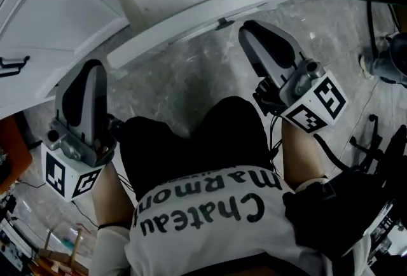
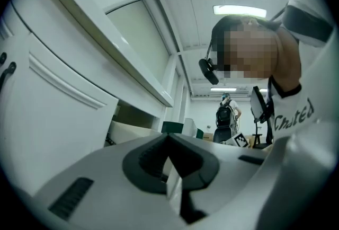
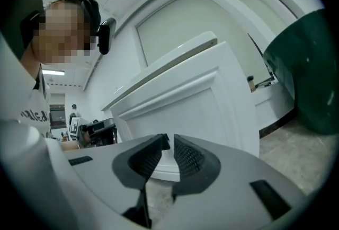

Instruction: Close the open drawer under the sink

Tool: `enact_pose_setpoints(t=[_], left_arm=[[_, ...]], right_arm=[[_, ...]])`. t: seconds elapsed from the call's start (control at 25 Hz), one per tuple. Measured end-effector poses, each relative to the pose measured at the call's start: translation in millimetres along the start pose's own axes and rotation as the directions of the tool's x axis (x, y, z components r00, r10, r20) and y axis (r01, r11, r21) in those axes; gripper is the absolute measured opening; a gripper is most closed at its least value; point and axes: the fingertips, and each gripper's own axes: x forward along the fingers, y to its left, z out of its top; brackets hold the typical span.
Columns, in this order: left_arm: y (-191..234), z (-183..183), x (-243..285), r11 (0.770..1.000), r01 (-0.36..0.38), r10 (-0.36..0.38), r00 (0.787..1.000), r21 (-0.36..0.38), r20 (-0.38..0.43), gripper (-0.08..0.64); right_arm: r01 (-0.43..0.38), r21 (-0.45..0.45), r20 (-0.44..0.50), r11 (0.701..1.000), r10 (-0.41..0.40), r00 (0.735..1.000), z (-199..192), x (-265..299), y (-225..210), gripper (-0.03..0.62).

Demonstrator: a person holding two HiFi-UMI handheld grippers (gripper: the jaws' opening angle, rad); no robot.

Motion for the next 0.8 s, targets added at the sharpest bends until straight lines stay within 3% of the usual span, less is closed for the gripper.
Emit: enact_pose_setpoints(t=[0.08, 0.2, 0.36, 0.64, 0.8], left_arm=[[-1, -6, -2, 1.0, -0.002, 0.002, 1.0, 0.01, 0.011, 0.008], [-4, -7, -7, 0.999, -0.029, 0.029, 1.0, -0.014, 0.001, 0.008], [-12, -1, -21, 0.998, -0.064, 0.063, 0.997, -0.008, -0.042, 0.008], [-14, -9, -44, 0.986, -0.157, 0.153, 0.986, -0.06, -0.066, 0.008], [-21, -12, -51, 0.984, -0.158, 0.152, 0.986, -0.079, -0.07, 0.008]], right_arm=[[-0.015, -0.039, -0.003, 0.999, 0.015, 1.0, -7, 1, 2, 0.11], [0.009, -0.086, -0.006, 0.996, -0.009, 1.0, -10, 6, 5, 0.111], [0.046, -0.14, -0.036, 0.989, -0.052, 0.998, -7, 20, 9, 0.158], [0.154, -0.162, -0.023, 0.975, -0.16, 0.987, -6, 18, 7, 0.195], [0.143, -0.169, -0.027, 0.975, -0.149, 0.988, -4, 18, 14, 0.206]])
